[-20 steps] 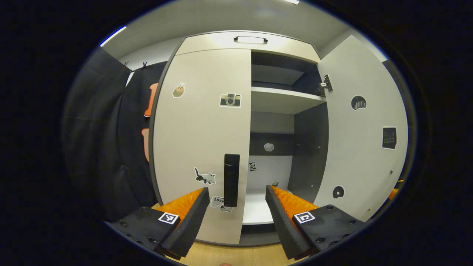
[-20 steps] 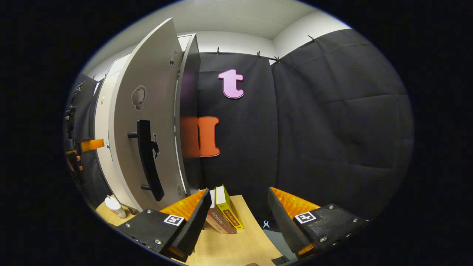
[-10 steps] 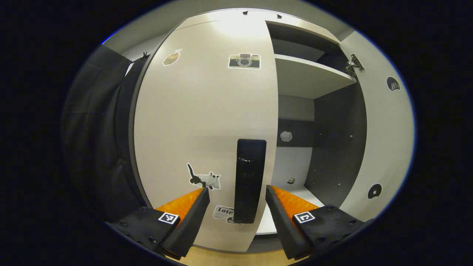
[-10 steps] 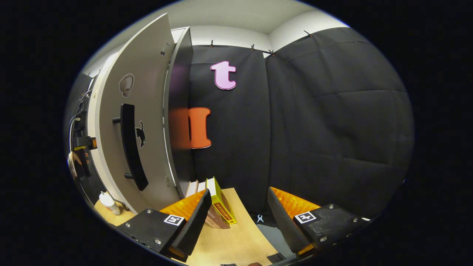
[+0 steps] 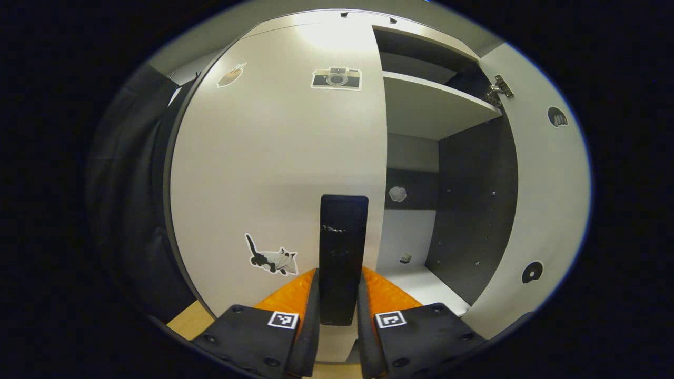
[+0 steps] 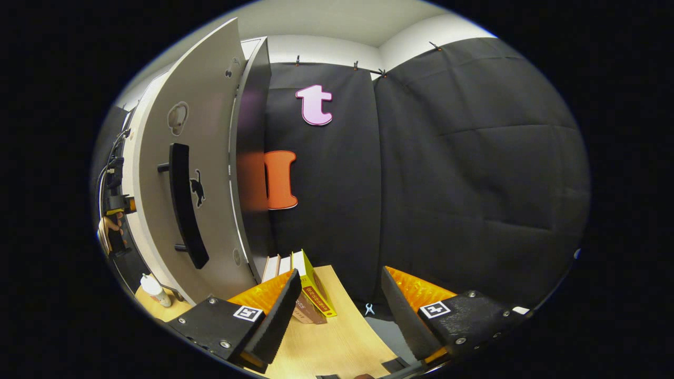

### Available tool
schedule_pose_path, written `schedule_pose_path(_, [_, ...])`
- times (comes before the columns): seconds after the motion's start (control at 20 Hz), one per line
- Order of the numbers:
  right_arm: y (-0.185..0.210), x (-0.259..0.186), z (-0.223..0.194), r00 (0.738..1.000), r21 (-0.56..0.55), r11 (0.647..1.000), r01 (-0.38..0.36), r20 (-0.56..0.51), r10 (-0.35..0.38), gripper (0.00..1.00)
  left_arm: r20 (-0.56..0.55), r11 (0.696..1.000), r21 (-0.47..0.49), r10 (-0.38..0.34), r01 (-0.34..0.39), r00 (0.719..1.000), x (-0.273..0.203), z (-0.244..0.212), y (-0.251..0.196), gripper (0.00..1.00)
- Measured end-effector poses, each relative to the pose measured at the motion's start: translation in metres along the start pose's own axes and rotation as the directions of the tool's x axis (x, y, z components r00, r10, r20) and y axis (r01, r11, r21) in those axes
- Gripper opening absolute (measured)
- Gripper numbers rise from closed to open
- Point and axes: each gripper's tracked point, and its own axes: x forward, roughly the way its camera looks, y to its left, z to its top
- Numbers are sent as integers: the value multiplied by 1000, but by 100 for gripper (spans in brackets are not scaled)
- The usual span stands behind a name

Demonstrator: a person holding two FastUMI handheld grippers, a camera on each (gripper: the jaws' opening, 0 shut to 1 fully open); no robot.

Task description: Open the right door of the double-door shoe cabinet with the right hand, and open the left door with the left hand.

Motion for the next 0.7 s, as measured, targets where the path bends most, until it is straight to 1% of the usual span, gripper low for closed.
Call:
schedule_pose_path(0.1, [1,-2,2,1000,0,1000,2,8,-2,93,10,1000,1,-2,2,1000,-2,0,0,35])
schedule_pose_path(0.15, [1,-3,3,1000,2,1000,2,13,-2,93,16,1000,7,-6,6,1000,-3,-1,-1,27])
schedule_pose_path(0.2, [2,-5,4,1000,2,1000,0,18,0,93,19,1000,18,-6,6,1000,-3,-1,0,24])
schedule_pose_path(0.25, [2,-5,4,1000,3,1000,1,21,-1,93,22,1000,20,-11,11,1000,-9,-1,1,17])
schedule_pose_path(0.3, [3,-7,6,1000,4,1000,1,26,-1,93,23,1000,9,-20,20,1000,-10,-2,1,17])
schedule_pose_path(0.35, [4,-8,6,1000,7,1000,0,30,0,93,25,1000,-4,-31,31,999,-15,-1,2,14])
schedule_pose_path(0.4, [6,-9,7,999,12,1000,-3,34,2,93,25,999,-10,-42,42,999,-23,-2,3,14])
schedule_pose_path(0.6, [14,-13,10,999,18,1000,-22,46,21,93,27,998,7,-57,56,998,-61,-4,17,14])
schedule_pose_path(0.7, [17,-17,13,998,13,1000,-28,55,27,93,24,998,0,-58,58,998,-74,-5,24,13])
